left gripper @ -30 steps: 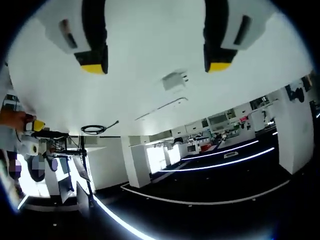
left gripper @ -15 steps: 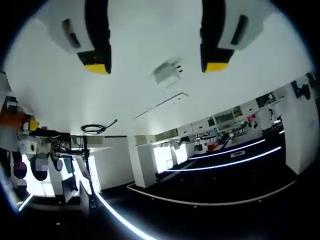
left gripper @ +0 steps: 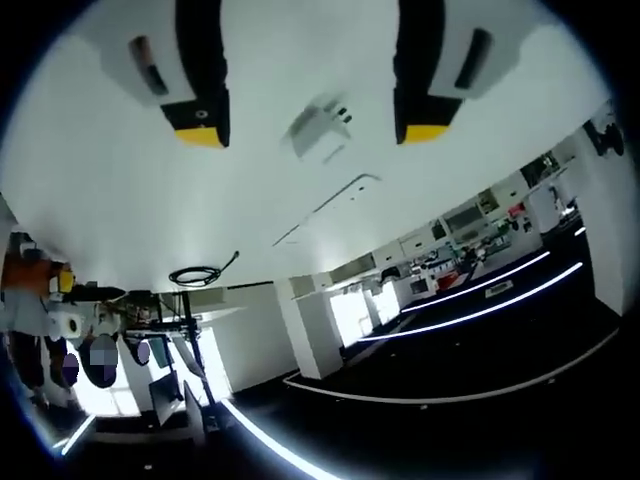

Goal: Plug the desk Type‑C cable into the charger adapter.

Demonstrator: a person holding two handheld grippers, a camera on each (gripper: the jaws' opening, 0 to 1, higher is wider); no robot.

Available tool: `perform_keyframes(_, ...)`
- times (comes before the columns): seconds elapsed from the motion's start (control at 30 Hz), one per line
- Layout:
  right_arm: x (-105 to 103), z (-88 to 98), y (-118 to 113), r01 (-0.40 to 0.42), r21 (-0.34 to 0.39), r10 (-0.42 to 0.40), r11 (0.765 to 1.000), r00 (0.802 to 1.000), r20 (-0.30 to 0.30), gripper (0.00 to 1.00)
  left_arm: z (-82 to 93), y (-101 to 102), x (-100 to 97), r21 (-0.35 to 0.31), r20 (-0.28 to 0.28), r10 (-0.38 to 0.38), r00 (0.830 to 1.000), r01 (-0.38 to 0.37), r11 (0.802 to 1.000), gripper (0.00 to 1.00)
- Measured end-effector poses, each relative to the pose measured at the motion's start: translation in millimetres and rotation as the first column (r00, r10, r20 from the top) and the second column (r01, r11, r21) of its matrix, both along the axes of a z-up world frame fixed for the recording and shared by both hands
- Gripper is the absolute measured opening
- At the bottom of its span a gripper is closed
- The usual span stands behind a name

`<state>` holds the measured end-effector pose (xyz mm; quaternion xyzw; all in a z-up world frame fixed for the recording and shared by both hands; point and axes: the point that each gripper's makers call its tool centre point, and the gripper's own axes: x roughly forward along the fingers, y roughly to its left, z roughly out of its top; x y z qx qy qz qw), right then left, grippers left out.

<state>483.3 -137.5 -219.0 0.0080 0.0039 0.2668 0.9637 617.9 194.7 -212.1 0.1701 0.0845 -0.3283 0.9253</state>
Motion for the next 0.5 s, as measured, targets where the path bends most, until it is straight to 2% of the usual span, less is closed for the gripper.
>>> perform_keyframes(0.07,0.2,-0.1,0.4,-0.002,0.000,0.002,1.000,1.000,0.000,1.00,-2.8,3.2,8.0,0.013,-0.014,-0.022,1.000,0.022,1.000,0.64)
perform_keyframes(0.3,-0.7,-1.9,3.3,-0.008,0.001,0.008,1.000,1.000,-0.006,1.00,-10.1,-7.9,19.8,0.064,-0.035,-0.097,0.995,0.099,0.993,0.52)
perform_keyframes(0.4,-1.7,-2.9,6.0,-0.010,0.003,0.010,1.000,1.000,-0.010,1.00,-7.5,-18.9,20.7,0.082,-0.035,-0.132,0.991,0.134,0.988,0.47)
perform_keyframes(0.5,-2.5,-2.7,9.2,-0.014,0.005,0.014,1.000,1.000,-0.011,1.00,-9.7,-22.4,24.0,0.099,-0.060,-0.161,0.985,0.167,0.981,0.42)
